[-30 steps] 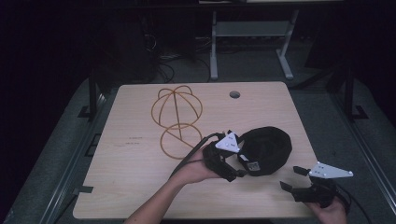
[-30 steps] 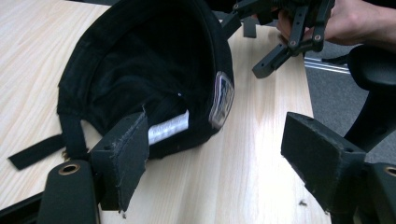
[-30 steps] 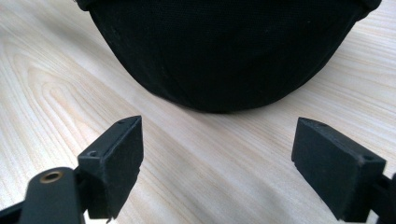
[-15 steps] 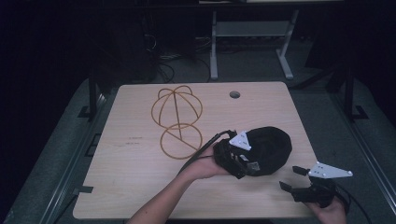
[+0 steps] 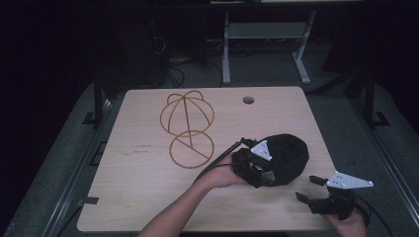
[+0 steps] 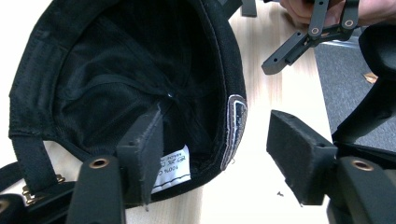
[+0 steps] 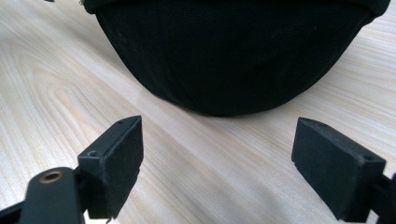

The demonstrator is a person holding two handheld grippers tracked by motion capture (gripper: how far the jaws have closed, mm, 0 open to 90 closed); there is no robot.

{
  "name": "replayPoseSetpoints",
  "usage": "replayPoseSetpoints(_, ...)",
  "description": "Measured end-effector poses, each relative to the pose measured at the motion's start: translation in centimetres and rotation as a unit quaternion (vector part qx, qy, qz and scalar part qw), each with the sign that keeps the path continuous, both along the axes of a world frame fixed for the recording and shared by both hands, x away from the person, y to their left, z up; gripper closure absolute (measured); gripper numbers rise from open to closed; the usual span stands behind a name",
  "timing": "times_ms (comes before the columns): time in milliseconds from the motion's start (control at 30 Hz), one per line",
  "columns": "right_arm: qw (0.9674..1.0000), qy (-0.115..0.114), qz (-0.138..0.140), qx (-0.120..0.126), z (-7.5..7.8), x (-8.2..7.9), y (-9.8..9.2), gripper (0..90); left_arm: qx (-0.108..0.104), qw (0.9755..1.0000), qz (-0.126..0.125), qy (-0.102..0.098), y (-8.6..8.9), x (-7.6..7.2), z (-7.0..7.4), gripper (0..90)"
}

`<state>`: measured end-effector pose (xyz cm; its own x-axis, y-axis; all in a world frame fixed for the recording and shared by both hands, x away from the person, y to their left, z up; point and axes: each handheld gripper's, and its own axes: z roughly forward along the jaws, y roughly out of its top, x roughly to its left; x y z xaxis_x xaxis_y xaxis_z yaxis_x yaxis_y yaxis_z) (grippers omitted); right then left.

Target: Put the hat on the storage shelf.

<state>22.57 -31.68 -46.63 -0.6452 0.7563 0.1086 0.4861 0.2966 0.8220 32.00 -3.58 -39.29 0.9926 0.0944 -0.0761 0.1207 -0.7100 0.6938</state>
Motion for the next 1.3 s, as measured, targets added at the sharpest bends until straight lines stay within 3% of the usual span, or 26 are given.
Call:
replayPoseSetpoints(233, 1.0, 0.001, 0.001, 0.0, 0.0, 0.0, 0.1, 16.4, 0.014, 0.9998, 0.0, 0.015, -0.4, 0.2, -0.5, 48.6)
replayPoseSetpoints(400, 1.0, 0.001, 0.002, 0.0, 0.0, 0.0, 0.1, 16.4, 0.019, 0.9996, -0.013, 0.018, -0.6, 0.2, -0.7, 65.8)
replayPoseSetpoints(433, 1.0, 0.001, 0.002, 0.0, 0.0, 0.0, 0.1, 16.4, 0.018, 0.9995, -0.015, 0.02, -0.6, 0.2, -0.7, 65.8)
replayPoseSetpoints(500, 1.0, 0.001, 0.001, 0.0, 0.0, 0.0, 0.1, 16.3, 0.02, 0.9993, -0.025, 0.019, -0.6, 0.1, -0.7, 76.3)
replayPoseSetpoints(667, 1.0, -0.001, 0.004, -0.001, 0.0, 0.1, 0.2, 16.3, 0.016, 0.9993, -0.029, 0.02, -0.5, 0.1, -0.6, 79.3)
replayPoseSetpoints(967, 0.9999, -0.009, 0.006, 0.011, 0.2, 0.3, 0.8, 16.3, -0.023, 0.9987, -0.027, 0.036, 0.1, 0.2, 0.7, 80.3)
replayPoseSetpoints(1000, 0.9998, -0.012, 0.008, 0.013, 0.3, 0.3, 0.9, 16.3, -0.037, 0.9981, -0.028, 0.041, 0.3, 0.3, 1.3, 80.4)
replayPoseSetpoints(1300, 0.9983, -0.031, 0.017, 0.047, 1.0, 0.4, 2.1, 16.3, -0.074, 0.9953, -0.035, 0.052, 0.8, 0.1, 3.3, 80.4)
